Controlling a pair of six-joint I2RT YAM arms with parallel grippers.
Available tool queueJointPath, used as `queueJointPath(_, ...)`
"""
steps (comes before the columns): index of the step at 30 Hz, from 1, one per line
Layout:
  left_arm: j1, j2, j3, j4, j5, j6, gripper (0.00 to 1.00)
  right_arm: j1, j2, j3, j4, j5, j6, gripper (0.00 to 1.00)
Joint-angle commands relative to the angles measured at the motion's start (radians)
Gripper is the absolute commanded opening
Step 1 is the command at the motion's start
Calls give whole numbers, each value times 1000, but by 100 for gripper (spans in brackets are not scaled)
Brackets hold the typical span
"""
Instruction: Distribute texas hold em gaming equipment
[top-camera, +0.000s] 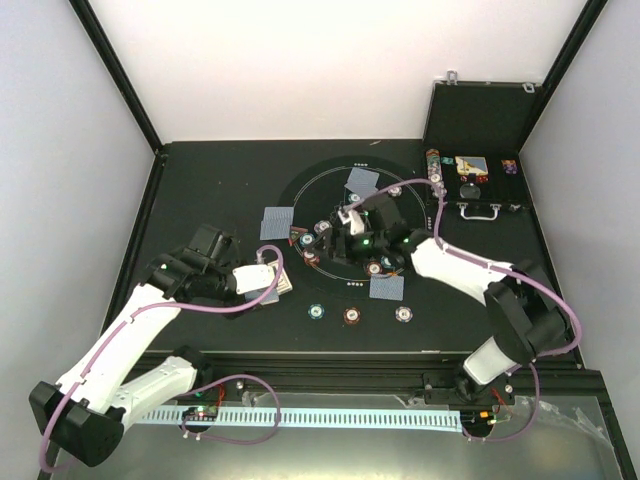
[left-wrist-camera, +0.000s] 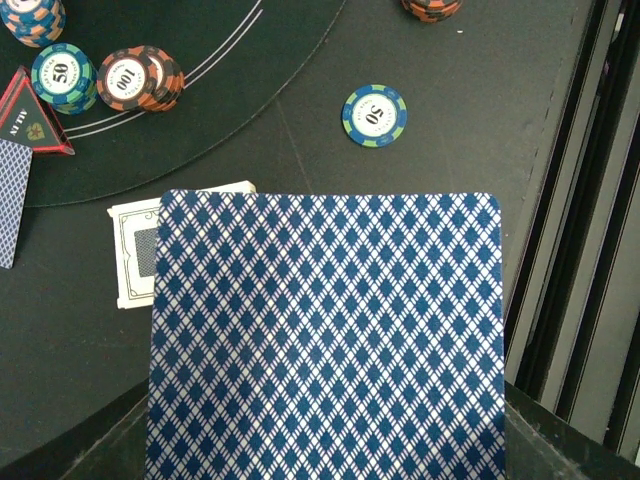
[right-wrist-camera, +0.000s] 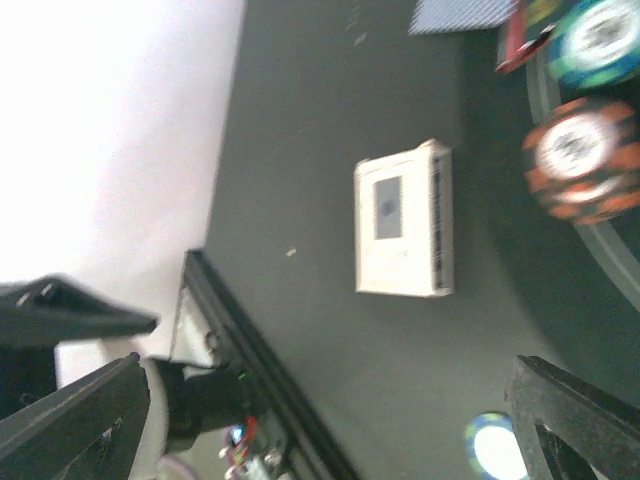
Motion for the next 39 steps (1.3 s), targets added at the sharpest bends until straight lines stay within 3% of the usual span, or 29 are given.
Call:
queueJointPath(1,4,3,39,19,42,-5,6,95,-51,-74,264,-81,155,100)
queueJointPath(12,4,-3,39,15,40,-6,6,234,53,-112,507,-154,306,96)
queueJointPath(24,5,-6,37,15,38,-5,6,321,192,-33,629,-222,394,83)
queueJointPath(34,5,-3,37,16,39,-6,6,340,320,33,787,-266,515,79)
queueJointPath(39,4,-5,42,12,36,-2,6,326,346,23,787,-273,521,69)
